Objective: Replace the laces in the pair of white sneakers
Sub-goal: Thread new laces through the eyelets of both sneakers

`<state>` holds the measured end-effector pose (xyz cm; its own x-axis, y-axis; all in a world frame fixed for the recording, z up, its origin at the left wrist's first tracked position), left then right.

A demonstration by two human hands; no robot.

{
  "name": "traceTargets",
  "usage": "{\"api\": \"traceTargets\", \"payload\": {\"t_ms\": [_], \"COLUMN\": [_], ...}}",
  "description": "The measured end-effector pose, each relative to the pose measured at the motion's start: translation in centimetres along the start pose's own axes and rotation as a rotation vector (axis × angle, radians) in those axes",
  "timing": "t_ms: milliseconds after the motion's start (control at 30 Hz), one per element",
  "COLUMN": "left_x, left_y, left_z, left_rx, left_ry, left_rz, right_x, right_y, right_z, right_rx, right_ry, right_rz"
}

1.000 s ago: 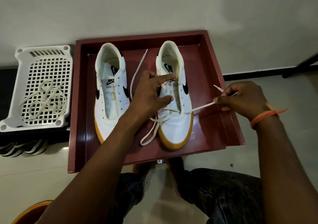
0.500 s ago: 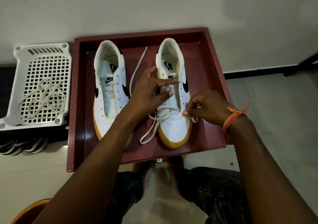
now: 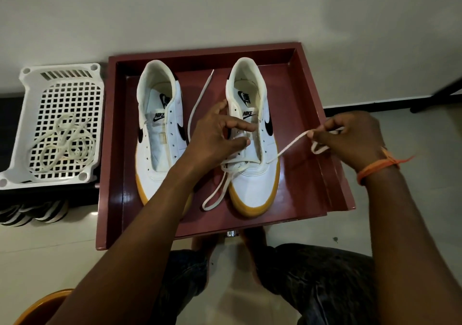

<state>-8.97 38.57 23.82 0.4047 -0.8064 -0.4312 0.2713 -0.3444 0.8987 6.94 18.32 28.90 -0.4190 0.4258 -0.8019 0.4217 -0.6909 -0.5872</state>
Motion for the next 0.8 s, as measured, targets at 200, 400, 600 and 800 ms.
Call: {"api": "traceTargets", "payload": {"t_ms": [200,400,600,800], "left_x": [-0.1,0.0,-0.1,0.0], "left_y": [0.2,0.0,0.4,0.6], "left_z": [0.0,-0.1,0.2,0.2], "left_rx": [-0.017,-0.008,-0.032,-0.038], "left_ry": [0.002,-0.012,-0.012,0.002], "left_rz": [-0.017,-0.002,-0.010,-0.006], "right_x": [4.4,5.5,5.1,5.5], "right_y": [-3.5,-4.4,-3.8,-4.0], "right_z": [0.8,1.3,1.3,1.3], "right_rx": [-0.133,-0.123,0.049,0.071], "right_ry": [-0.354,-0.414,-0.407,-0.431], "right_rz": [0.014,0.121,-0.174,-0.152]}}
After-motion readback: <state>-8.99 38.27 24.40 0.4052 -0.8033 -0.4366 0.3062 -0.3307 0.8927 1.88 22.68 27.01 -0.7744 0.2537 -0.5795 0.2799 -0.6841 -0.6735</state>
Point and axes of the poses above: each hand's wrist, its own z-axis away from the middle knuckle, its own x-axis out of the palm, y = z × x, the point moved 2 cm from there along -z, towards the middle knuckle, and after that the axes turned 1 degree about -y, right-handed, at the moved point
